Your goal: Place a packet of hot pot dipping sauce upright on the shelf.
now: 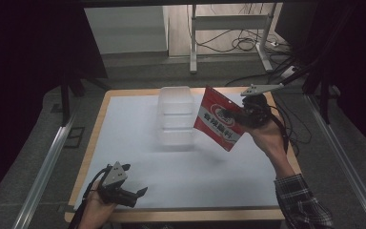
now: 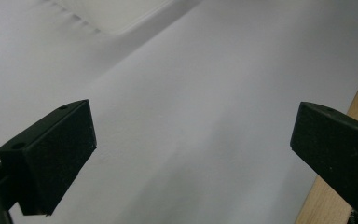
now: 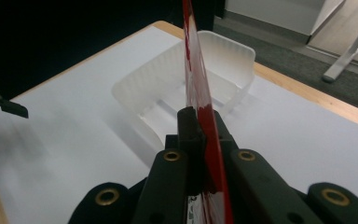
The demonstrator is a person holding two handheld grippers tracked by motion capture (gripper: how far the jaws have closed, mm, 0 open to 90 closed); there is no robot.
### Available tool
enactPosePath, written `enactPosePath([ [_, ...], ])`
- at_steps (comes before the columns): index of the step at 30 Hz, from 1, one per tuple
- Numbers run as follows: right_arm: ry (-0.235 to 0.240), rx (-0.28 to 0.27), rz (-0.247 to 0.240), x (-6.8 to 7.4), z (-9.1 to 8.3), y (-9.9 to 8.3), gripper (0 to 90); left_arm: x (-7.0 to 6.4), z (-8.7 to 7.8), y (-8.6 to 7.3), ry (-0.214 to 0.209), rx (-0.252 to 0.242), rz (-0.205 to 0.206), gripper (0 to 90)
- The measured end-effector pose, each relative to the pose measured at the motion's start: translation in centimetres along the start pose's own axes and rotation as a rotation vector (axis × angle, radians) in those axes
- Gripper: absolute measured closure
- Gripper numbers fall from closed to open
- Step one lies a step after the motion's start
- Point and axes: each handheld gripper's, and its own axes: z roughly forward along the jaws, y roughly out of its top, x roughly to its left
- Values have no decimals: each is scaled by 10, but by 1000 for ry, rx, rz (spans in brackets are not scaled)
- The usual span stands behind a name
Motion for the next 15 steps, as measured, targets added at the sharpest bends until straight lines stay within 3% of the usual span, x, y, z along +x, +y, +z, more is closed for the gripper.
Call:
enactPosePath([
  [15,78,-17,-23,0,35,36,877,0,0,0,-3,2,0,1],
])
